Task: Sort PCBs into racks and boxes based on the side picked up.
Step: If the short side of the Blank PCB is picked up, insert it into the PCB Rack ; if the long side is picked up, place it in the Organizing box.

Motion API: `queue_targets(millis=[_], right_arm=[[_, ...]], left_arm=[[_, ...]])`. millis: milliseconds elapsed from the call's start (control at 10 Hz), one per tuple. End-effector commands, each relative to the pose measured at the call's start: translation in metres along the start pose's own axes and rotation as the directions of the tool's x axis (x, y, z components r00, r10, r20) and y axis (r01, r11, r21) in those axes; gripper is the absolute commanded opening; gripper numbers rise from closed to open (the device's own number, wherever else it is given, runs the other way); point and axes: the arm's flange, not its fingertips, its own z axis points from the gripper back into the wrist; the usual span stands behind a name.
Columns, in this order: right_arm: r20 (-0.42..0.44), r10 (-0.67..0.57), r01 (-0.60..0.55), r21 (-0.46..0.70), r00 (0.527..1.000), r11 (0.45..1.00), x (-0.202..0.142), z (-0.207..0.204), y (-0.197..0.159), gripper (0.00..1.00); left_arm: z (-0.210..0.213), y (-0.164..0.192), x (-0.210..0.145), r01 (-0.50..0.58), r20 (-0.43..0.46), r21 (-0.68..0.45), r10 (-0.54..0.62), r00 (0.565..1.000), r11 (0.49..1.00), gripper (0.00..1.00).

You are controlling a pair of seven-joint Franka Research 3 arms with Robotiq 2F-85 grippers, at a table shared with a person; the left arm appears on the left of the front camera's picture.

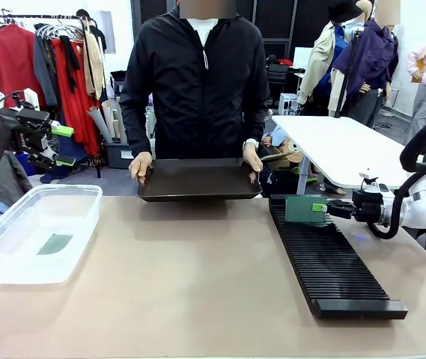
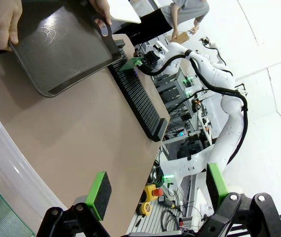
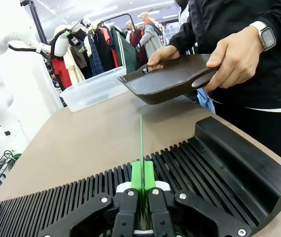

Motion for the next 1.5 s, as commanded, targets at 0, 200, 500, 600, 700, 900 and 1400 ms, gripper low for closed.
queue_targets(millis=[0, 200, 500, 600, 700, 900, 1400], right_arm=[[-0.065, 0.021, -0.020, 0.014, 0.998, 1.000, -0.009, -0.008, -0.007, 0.00], [-0.075, 0.022, -0.020, 0.025, 0.997, 0.999, -0.009, -0.007, -0.009, 0.00], [-0.080, 0.027, -0.024, 0.039, 0.996, 0.999, -0.010, -0.007, -0.014, 0.00], [-0.079, 0.023, -0.019, 0.048, 0.997, 0.999, -0.011, -0.004, -0.020, 0.00], [-0.076, 0.023, -0.020, 0.052, 0.997, 0.998, -0.013, -0.002, -0.023, 0.00], [-0.076, 0.020, -0.016, 0.058, 0.997, 0.998, -0.016, -0.001, -0.027, 0.00], [-0.057, 0.051, -0.048, 0.037, 0.997, 0.998, -0.014, 0.003, -0.028, 0.00]], left_arm=[[0.001, -0.001, 0.000, -0.001, -0.005, 0.006, 0.001, 1.000, 1.000, 1.00], [0.001, -0.001, 0.000, -0.001, -0.005, 0.006, 0.001, 1.000, 1.000, 1.00], [0.001, -0.001, 0.000, -0.001, -0.005, 0.006, 0.001, 1.000, 1.000, 1.00], [0.001, -0.001, 0.000, -0.001, -0.005, 0.006, 0.001, 1.000, 1.000, 1.00], [0.001, -0.001, 0.000, -0.001, -0.005, 0.006, 0.001, 1.000, 1.000, 1.00], [0.001, -0.001, 0.000, -0.001, -0.005, 0.006, 0.001, 1.000, 1.000, 1.00], [0.001, -0.001, 0.000, -0.001, -0.005, 0.006, 0.001, 1.000, 1.000, 1.00]])
